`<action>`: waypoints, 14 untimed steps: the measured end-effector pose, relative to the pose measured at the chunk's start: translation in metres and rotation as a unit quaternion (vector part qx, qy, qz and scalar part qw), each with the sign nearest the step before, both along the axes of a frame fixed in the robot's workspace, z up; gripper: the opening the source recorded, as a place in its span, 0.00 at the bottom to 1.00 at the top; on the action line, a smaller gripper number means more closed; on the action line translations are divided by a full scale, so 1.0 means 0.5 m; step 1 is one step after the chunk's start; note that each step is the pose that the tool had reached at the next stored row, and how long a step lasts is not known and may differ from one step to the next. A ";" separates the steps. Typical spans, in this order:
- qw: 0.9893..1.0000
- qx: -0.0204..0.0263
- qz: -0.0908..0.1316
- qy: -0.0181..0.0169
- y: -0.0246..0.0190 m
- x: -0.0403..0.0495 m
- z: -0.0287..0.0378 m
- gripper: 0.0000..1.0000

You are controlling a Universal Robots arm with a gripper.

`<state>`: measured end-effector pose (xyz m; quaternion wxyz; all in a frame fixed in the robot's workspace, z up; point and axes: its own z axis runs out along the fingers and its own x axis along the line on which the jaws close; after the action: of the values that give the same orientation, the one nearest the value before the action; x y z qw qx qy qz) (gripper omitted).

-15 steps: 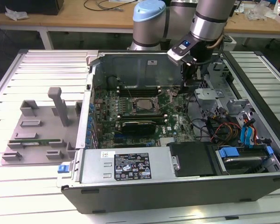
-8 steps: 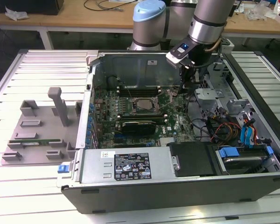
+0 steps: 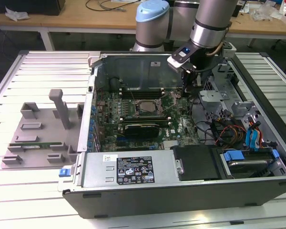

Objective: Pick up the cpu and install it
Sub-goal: 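Close the cpu cover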

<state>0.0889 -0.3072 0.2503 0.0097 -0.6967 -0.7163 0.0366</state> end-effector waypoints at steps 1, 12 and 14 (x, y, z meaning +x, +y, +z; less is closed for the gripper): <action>1.000 0.000 0.000 0.000 0.0001 -0.003 -0.001 0.11; 1.000 0.000 0.000 0.000 0.0000 -0.042 -0.006 0.11; 1.000 0.000 0.000 0.000 0.0000 -0.049 -0.007 0.11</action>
<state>0.0644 -0.3072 0.2469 0.0096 -0.6967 -0.7163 0.0366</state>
